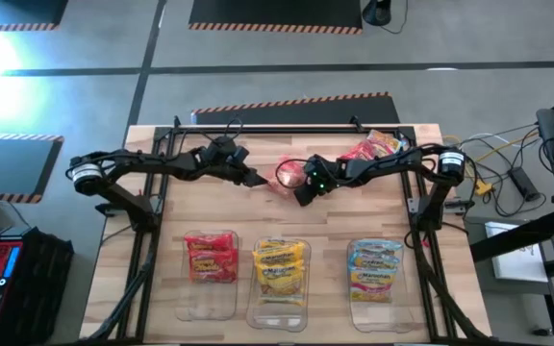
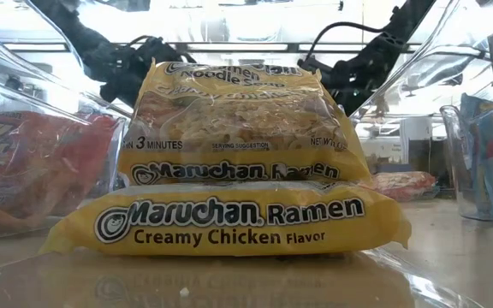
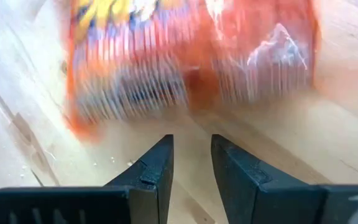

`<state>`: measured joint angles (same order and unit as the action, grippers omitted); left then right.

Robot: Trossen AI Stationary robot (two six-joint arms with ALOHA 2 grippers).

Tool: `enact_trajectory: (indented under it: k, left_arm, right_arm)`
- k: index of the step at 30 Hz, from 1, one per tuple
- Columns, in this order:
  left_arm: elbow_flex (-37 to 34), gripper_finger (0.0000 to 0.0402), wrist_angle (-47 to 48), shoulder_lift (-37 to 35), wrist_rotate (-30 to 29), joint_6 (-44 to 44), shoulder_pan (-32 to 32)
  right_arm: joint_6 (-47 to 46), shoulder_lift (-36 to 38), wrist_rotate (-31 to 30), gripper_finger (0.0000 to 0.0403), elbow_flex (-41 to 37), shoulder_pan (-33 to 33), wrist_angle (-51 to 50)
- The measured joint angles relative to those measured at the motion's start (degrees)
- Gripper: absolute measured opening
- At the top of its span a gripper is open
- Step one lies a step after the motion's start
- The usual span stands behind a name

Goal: Sort Maruchan noodles
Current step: Put the orange noodle pack into the left transparent bin

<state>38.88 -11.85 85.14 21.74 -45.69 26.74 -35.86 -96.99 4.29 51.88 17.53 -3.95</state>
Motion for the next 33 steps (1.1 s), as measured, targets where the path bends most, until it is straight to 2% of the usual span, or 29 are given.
enact_trajectory:
  k: [6,10,16,22,26,33]
  left_arm:
    - [-0.36,0.0233,-0.1,0.0,-4.55,-0.02,0.2]
    - [-0.4,0.0233,-0.12,0.0,-5.39,0.13,1.24]
    - [-0.46,0.0233,0.0,-0.02,-5.82,1.68,2.63]
    - [-0.99,0.0233,-0.02,0.01,-6.28,1.84,3.15]
    - [-1.12,0.0233,-0.45,2.62,-6.22,0.6,3.15]
    - [0.23,0.0233,-8.21,8.48,-5.81,-2.1,3.32]
  right_arm:
    - [-0.1,0.0,0.04,0.0098,0.0,0.0,0.17]
    - [-1.46,1.16,0.63,0.0098,0.08,0.0,0.52]
    - [-1.01,2.82,0.61,0.0098,1.42,0.13,9.25]
    - [-0.59,0.31,-1.55,0.0098,1.4,0.5,12.18]
    - [-0.59,-2.4,-2.41,0.0098,1.4,0.92,13.88]
    - [-1.05,-4.04,-2.43,0.0098,1.4,1.06,14.93]
